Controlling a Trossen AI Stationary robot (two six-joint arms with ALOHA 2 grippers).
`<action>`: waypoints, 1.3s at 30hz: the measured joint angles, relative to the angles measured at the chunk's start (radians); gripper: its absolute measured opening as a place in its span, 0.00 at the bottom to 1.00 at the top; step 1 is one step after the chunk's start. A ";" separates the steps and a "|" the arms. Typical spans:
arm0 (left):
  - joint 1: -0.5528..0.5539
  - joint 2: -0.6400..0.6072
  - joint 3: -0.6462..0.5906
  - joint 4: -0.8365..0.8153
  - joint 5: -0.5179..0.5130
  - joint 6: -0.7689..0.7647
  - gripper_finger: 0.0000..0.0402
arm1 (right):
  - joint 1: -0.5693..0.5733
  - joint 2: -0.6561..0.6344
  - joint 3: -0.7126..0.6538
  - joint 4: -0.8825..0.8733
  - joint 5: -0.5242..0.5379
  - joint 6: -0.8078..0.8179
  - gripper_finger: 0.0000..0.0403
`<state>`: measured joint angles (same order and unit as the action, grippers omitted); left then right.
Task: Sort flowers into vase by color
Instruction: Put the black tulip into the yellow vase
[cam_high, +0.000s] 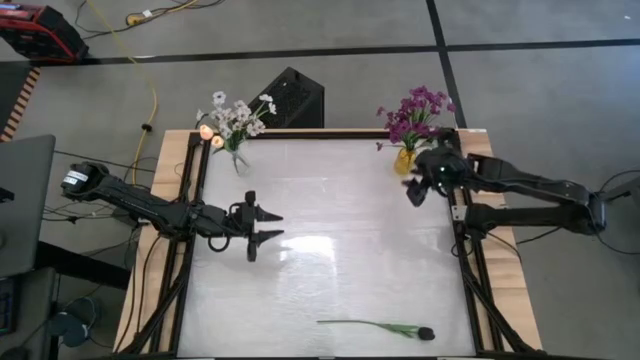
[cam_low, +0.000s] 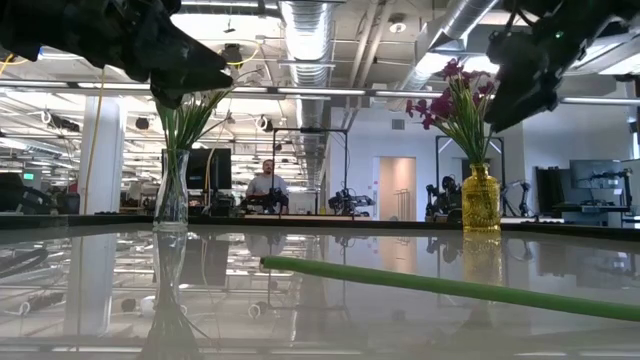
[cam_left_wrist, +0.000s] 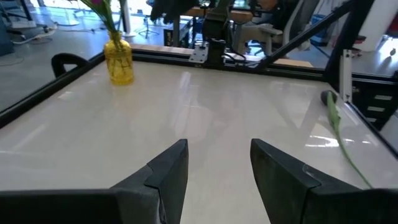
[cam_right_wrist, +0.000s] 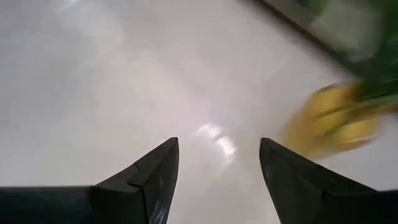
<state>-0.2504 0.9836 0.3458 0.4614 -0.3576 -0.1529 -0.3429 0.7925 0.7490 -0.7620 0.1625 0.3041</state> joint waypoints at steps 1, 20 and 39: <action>0.000 0.000 0.000 0.000 0.008 -0.001 0.40 | 0.011 0.006 0.000 -0.010 -0.048 0.018 0.62; -0.068 0.000 0.000 0.003 0.229 -0.067 0.40 | 0.573 0.330 0.000 0.449 -0.226 0.160 0.62; -0.274 0.599 0.292 0.199 0.255 -0.016 0.40 | 0.885 0.670 0.049 0.653 -0.067 0.298 0.62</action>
<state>-0.5241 1.5822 0.6383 0.6607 -0.1027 -0.1687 0.5422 1.4627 0.7985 -0.1087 0.0960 0.6024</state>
